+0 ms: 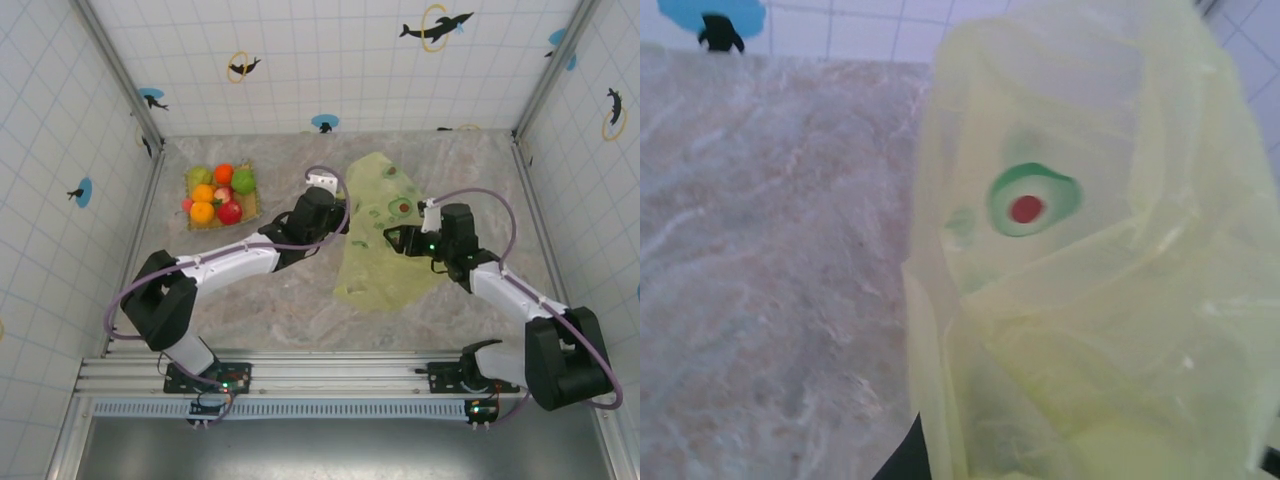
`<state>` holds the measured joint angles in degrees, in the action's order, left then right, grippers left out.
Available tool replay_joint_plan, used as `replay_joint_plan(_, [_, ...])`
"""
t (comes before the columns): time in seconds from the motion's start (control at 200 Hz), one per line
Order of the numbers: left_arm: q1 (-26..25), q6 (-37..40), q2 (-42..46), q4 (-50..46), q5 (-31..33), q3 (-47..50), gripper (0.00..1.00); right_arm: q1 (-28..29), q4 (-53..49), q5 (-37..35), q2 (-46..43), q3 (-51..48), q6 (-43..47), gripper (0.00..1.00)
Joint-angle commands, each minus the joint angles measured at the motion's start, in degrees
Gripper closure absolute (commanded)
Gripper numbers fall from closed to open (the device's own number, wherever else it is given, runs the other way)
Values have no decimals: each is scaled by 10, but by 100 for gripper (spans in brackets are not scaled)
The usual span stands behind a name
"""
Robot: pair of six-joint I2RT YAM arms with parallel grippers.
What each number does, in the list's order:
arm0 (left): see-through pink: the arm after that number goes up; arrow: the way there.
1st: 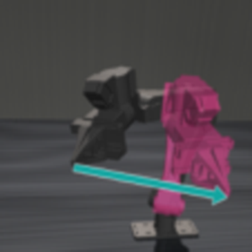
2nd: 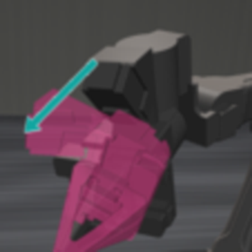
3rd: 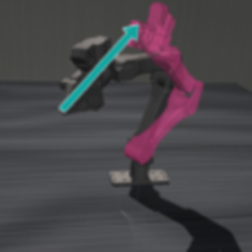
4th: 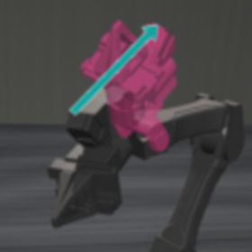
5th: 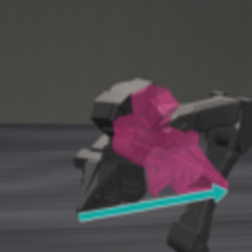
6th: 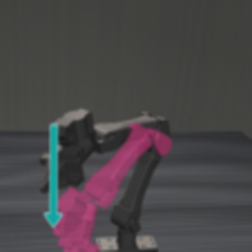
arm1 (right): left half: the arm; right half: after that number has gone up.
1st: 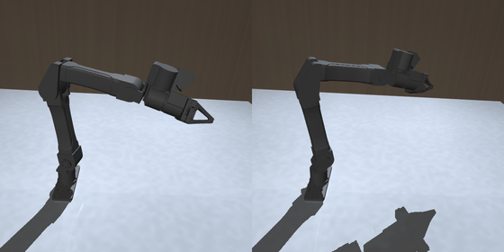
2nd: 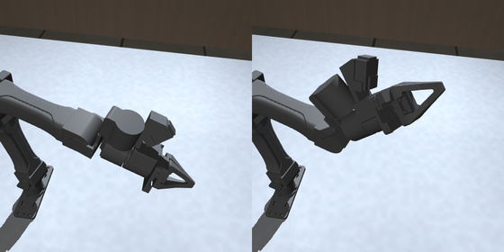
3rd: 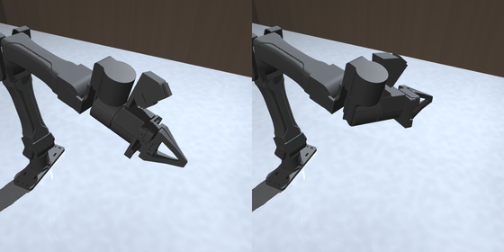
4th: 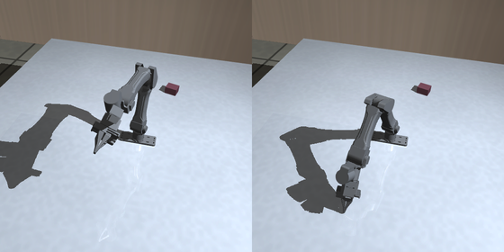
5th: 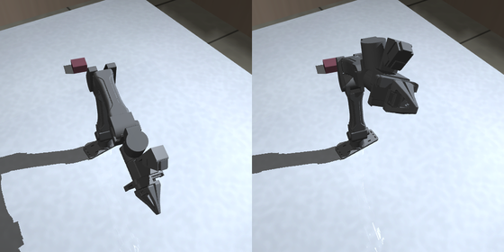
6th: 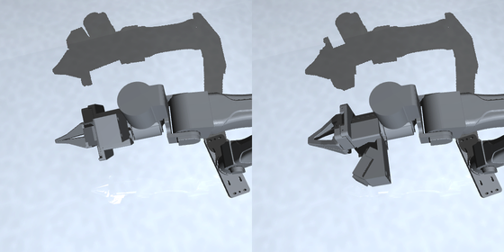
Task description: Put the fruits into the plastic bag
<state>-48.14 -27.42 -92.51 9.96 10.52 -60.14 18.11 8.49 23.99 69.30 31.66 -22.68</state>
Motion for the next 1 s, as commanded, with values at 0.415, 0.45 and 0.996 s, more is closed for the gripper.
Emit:
replay_joint_plan(0.415, [3, -89, 31, 63, -54, 37, 100, 87, 99, 4, 44, -26, -14, 28])
replay_joint_plan(0.45, [3, -89, 31, 65, -57, 37, 100, 92, 98, 4, 53, -23, -12, 28])
replay_joint_plan(0.996, [3, -85, 36, 72, -67, 61, 100, 137, 98, -1, 92, -6, -22, 27])
